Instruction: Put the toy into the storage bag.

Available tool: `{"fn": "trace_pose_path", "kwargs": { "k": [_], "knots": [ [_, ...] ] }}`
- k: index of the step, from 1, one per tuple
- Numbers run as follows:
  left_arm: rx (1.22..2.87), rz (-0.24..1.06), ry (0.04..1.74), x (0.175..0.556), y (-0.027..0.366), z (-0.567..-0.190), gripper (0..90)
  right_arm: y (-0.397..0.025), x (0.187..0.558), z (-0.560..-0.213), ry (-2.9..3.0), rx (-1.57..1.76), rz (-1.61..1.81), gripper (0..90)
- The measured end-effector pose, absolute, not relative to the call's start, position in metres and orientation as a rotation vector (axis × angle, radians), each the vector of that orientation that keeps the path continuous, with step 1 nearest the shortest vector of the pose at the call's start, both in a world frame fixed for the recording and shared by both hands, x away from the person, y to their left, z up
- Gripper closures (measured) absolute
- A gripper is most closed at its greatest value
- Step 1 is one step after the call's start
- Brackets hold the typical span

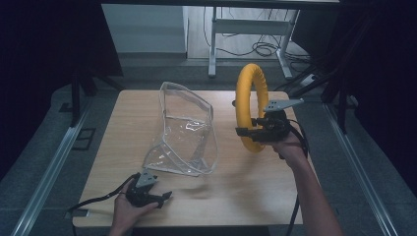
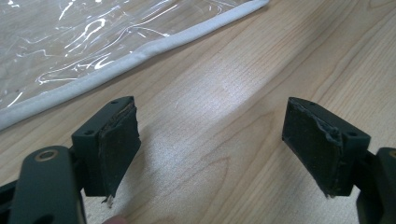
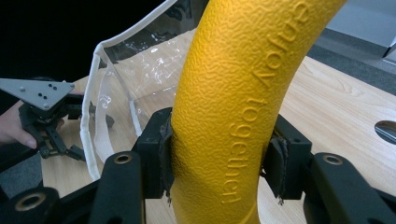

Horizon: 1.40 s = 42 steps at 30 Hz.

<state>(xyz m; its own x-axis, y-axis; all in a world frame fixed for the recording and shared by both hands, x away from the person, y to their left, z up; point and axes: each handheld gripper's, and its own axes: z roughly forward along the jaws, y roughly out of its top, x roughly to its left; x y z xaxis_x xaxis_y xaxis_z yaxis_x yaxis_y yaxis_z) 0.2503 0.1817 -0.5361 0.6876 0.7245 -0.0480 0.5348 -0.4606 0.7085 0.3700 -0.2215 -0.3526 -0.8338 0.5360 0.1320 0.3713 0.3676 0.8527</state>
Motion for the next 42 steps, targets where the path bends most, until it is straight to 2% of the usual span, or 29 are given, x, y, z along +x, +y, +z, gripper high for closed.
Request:
{"fn": "trace_pose_path", "kwargs": {
  "k": [42],
  "knots": [
    [2.179,0.337,0.960,0.250,0.182,-0.536,18.8,-0.203,0.354,-0.331,2.390,0.715,1.575,49.4]
  ]
}}
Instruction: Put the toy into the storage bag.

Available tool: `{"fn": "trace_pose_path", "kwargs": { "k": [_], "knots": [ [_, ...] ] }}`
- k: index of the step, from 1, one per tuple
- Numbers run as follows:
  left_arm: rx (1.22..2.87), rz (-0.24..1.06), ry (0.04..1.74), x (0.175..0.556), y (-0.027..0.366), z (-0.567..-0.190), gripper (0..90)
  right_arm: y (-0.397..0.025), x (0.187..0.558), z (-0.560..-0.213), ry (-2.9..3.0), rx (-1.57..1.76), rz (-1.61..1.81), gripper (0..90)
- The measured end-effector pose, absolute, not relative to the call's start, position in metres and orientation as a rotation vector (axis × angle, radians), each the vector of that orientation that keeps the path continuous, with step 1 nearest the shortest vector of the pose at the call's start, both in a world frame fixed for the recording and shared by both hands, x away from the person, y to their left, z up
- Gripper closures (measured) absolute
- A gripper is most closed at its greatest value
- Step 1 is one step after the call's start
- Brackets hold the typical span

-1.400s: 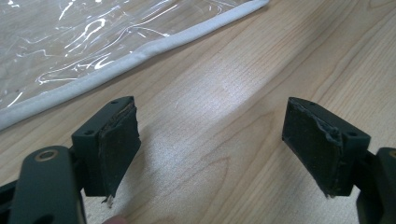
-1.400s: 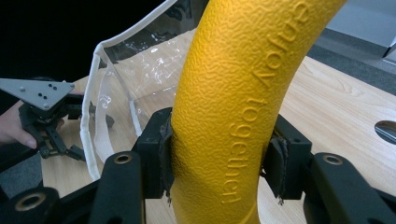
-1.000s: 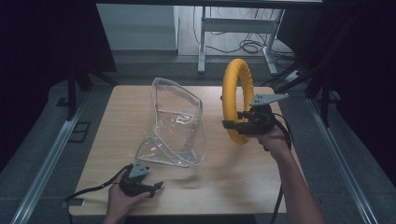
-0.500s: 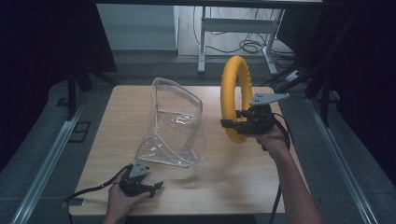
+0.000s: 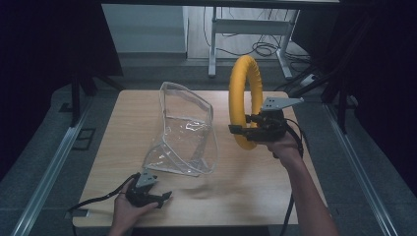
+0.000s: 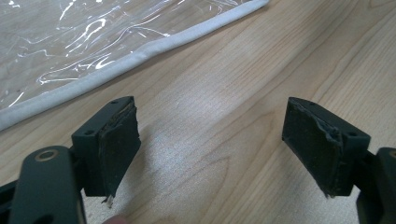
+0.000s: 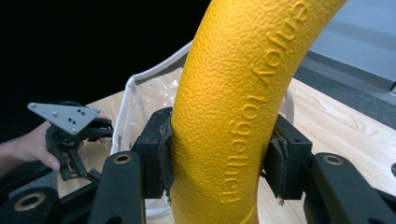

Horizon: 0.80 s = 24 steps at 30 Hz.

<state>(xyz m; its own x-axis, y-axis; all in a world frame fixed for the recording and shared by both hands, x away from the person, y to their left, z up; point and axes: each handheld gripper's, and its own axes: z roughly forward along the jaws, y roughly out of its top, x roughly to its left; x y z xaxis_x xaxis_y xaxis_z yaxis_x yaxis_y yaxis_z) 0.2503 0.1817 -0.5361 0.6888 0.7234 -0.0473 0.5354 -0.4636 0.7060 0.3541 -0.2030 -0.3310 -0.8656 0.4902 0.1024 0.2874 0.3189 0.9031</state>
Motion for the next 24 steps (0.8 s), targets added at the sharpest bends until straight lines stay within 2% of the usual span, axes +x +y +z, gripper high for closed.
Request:
{"fn": "trace_pose_path", "kwargs": {
  "k": [24],
  "knots": [
    [2.185,0.337,0.955,0.251,0.182,-0.536,18.8,-0.183,0.343,-0.306,2.355,0.610,1.673,49.2]
  ]
}}
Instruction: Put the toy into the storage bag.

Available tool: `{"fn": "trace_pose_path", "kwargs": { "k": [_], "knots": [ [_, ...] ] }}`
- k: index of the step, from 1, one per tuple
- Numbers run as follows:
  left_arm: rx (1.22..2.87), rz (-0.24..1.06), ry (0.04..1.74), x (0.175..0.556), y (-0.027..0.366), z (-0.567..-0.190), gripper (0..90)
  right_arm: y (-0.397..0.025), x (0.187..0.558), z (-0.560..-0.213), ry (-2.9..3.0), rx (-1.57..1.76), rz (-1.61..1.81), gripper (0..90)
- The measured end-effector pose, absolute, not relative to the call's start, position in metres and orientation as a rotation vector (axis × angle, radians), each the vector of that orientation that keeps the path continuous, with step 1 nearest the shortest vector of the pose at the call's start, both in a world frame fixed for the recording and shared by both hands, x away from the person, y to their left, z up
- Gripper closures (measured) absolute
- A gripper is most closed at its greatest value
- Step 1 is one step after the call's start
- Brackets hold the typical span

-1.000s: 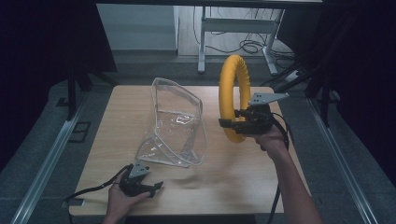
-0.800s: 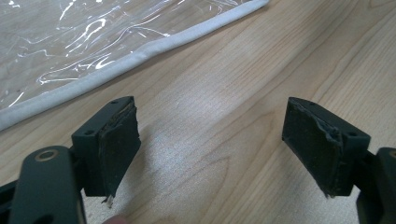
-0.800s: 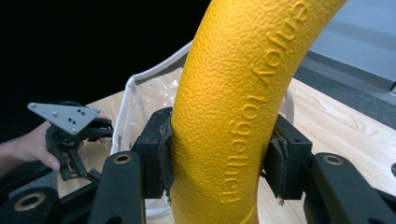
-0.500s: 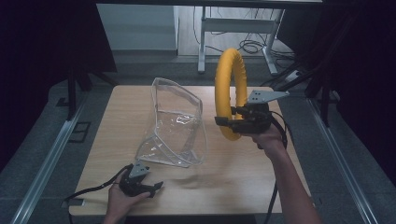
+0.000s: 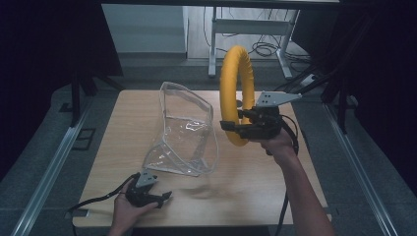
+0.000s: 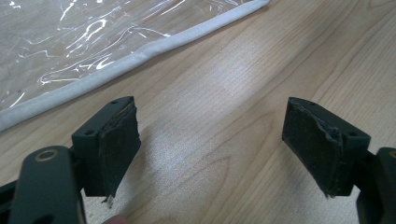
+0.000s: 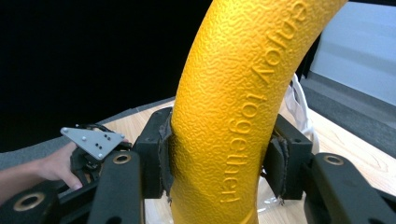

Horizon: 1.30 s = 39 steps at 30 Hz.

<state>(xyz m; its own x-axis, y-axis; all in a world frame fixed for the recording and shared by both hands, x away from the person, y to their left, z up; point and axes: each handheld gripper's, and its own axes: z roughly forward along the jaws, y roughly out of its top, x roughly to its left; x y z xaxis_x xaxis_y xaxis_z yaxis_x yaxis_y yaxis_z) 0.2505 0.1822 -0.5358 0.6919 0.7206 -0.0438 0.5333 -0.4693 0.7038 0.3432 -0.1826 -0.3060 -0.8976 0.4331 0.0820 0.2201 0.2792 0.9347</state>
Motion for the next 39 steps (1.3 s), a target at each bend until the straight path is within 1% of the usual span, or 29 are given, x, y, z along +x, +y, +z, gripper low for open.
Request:
{"fn": "trace_pose_path", "kwargs": {
  "k": [13,39],
  "knots": [
    [2.185,0.333,0.955,0.250,0.182,-0.536,18.8,-0.170,0.335,-0.291,2.350,0.535,1.705,49.2],
    [2.188,0.334,0.957,0.250,0.182,-0.536,18.8,-0.148,0.329,-0.277,2.359,0.454,1.748,49.1]
  ]
}}
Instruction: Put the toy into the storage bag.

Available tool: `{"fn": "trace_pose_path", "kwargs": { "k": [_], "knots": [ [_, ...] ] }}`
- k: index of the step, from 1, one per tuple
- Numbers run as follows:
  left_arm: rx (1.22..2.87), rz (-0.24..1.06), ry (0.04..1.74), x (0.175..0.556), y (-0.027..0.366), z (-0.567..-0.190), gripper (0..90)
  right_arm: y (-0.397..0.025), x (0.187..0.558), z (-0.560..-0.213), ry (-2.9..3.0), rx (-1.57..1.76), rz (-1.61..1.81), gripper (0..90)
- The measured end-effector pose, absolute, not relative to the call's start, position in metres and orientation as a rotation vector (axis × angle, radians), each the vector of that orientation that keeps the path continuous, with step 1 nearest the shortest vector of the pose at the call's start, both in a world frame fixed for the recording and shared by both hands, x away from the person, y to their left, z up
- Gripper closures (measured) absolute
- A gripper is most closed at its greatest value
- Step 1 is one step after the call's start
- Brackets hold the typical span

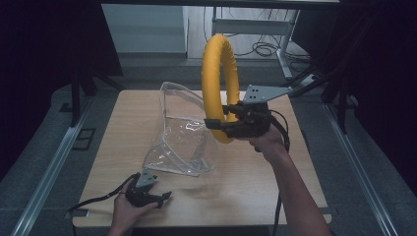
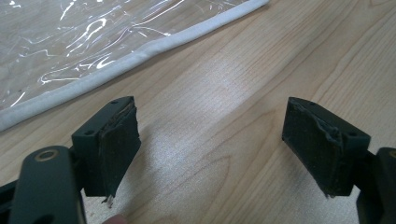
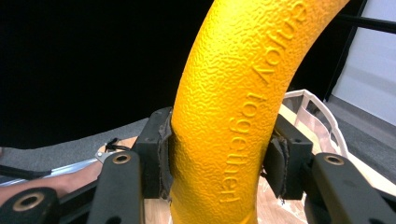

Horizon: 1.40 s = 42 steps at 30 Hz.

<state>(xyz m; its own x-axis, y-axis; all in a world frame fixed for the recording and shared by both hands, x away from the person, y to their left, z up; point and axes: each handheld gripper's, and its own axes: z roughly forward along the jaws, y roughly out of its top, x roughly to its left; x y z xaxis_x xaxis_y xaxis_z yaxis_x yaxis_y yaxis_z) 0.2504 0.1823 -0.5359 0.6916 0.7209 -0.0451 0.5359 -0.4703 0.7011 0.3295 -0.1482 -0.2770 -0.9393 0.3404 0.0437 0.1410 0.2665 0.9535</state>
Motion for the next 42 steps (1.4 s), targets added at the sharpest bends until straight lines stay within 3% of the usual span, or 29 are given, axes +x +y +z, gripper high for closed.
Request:
{"fn": "trace_pose_path", "kwargs": {
  "k": [42],
  "knots": [
    [2.185,0.336,0.957,0.250,0.183,-0.536,18.8,-0.113,0.316,-0.272,2.420,0.313,1.822,48.9]
  ]
}}
